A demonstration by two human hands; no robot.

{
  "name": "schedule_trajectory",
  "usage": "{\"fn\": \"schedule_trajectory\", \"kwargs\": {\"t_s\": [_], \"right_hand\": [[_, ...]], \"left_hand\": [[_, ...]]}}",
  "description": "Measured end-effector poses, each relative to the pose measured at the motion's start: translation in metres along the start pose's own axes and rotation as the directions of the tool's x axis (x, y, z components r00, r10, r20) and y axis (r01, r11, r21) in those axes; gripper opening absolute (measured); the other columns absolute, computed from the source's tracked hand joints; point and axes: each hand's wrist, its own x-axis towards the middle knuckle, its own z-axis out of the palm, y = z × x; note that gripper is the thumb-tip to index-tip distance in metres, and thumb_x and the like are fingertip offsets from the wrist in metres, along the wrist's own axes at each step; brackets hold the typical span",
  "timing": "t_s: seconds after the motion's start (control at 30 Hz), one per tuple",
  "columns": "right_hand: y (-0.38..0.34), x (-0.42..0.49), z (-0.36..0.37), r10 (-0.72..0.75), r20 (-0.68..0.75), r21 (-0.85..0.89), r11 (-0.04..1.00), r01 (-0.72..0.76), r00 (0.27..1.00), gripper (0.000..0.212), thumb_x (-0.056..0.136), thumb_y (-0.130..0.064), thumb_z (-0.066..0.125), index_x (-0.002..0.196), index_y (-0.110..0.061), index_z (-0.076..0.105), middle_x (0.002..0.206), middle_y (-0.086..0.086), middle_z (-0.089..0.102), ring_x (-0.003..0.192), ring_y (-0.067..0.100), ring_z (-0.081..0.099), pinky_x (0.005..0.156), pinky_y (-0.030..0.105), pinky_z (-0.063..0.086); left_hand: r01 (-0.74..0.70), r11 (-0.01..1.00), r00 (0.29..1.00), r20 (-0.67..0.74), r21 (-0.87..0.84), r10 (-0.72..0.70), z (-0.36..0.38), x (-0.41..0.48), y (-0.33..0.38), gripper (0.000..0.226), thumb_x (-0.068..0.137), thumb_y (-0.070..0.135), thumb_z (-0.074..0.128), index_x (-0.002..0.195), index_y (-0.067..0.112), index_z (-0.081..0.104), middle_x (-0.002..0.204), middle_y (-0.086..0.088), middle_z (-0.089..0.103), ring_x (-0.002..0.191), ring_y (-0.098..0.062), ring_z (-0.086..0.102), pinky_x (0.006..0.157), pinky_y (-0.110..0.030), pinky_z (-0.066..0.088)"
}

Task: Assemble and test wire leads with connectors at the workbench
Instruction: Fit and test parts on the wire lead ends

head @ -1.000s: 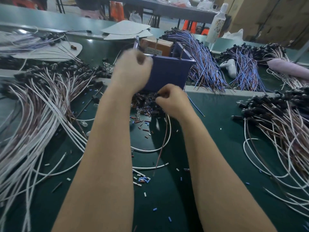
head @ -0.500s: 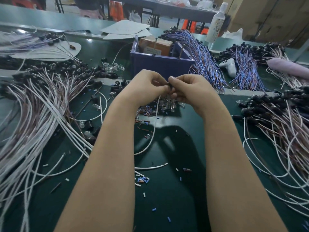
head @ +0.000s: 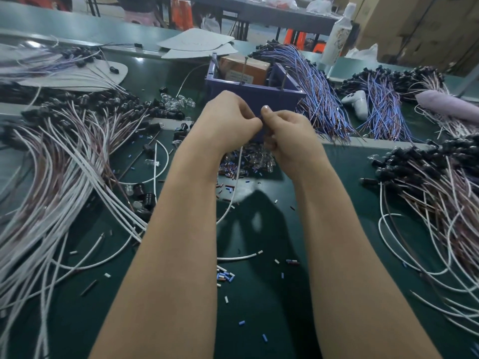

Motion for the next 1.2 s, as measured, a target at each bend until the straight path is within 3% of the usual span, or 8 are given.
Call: {"fn": "schedule_trajectory", "kwargs": {"t_s": [0.1,0.27,0.47,0.57,0.67,0.83,1.07,1.2], "right_hand": [[0.001,0.0,0.0,0.148,0.118,0.34,0.923,-0.18,0.982,0.037,0.098,-0.012,0.05,0.061,-0.01,0.047,0.041,-0.004,0.036,0.035,0.006,0.029,0.037,0.016,0.025],[0.004,0.0,0.005,0.174,0.105,0.298,0.934,-0.198,0.979,0.039,0.098,-0.01,0.051,0.059,-0.01,0.045,0.038,-0.006,0.036,0.034,0.005,0.028,0.037,0.015,0.024],[0.004,-0.002,0.002,0.292,0.141,0.4,0.857,-0.324,0.946,0.035,0.096,-0.013,0.054,0.061,-0.01,0.05,0.04,-0.005,0.041,0.034,0.005,0.032,0.038,0.015,0.03],[0.006,-0.003,0.004,0.026,0.001,-0.101,0.995,-0.026,1.0,0.029,0.097,-0.021,0.053,0.07,-0.011,0.054,0.055,-0.004,0.05,0.052,0.012,0.045,0.05,0.024,0.036],[0.006,-0.004,0.008,-0.208,-0.064,-0.435,0.886,0.161,0.976,0.02,0.096,-0.026,0.053,0.081,-0.013,0.055,0.068,-0.005,0.054,0.072,0.017,0.053,0.066,0.031,0.043],[0.004,0.001,0.005,0.182,0.08,0.301,0.933,-0.198,0.98,0.032,0.098,-0.014,0.051,0.066,-0.008,0.048,0.054,0.005,0.039,0.042,0.009,0.033,0.04,0.018,0.027],[0.014,0.007,-0.01,0.37,0.065,0.542,0.767,-0.345,0.927,0.039,0.104,-0.019,0.033,0.066,-0.015,0.039,0.038,-0.007,0.028,0.032,0.004,0.022,0.039,0.016,0.018],[0.02,0.001,-0.015,0.108,-0.203,-0.065,0.99,-0.123,0.973,0.028,0.1,-0.021,0.044,0.075,-0.011,0.054,0.061,-0.001,0.048,0.051,0.01,0.041,0.05,0.022,0.032]], "left_hand": [[-0.01,1.0,1.0,0.027,0.017,0.01,-0.003,-0.001,0.0,0.014,0.088,0.027,0.06,0.084,0.018,0.071,0.087,-0.006,0.072,0.079,-0.016,0.063,0.072,-0.025,0.048],[0.016,0.995,0.999,0.026,0.098,-0.019,-0.001,0.001,0.0,0.021,0.086,0.025,0.059,0.083,0.008,0.072,0.083,-0.009,0.07,0.063,-0.016,0.053,0.055,-0.023,0.039],[-0.011,0.998,0.997,0.083,0.069,0.005,-0.003,0.0,-0.004,0.019,0.088,0.026,0.06,0.088,0.011,0.072,0.085,-0.007,0.071,0.068,-0.015,0.057,0.069,-0.026,0.049],[0.021,0.999,0.997,0.072,0.041,-0.024,-0.002,0.0,-0.005,0.018,0.086,0.023,0.06,0.087,0.01,0.073,0.085,-0.01,0.072,0.077,-0.02,0.064,0.079,-0.032,0.054],[0.038,0.998,0.995,0.087,0.04,-0.041,0.0,0.0,-0.005,0.018,0.086,0.02,0.059,0.092,0.009,0.073,0.087,-0.011,0.072,0.086,-0.024,0.068,0.085,-0.039,0.055],[0.022,1.0,0.997,0.069,-0.02,-0.02,-0.002,-0.002,-0.005,0.022,0.085,0.029,0.061,0.084,0.009,0.07,0.079,-0.007,0.07,0.071,-0.018,0.061,0.074,-0.033,0.053],[0.045,0.998,0.987,0.153,0.044,-0.052,-0.02,-0.012,0.003,0.023,0.08,0.03,0.061,0.078,0.01,0.072,0.079,-0.01,0.073,0.065,-0.017,0.058,0.069,-0.028,0.049],[-0.022,0.991,0.996,-0.094,-0.13,0.009,-0.036,-0.018,0.014,0.016,0.083,0.02,0.057,0.076,0.015,0.07,0.081,-0.004,0.073,0.073,-0.015,0.063,0.079,-0.031,0.055]]}}
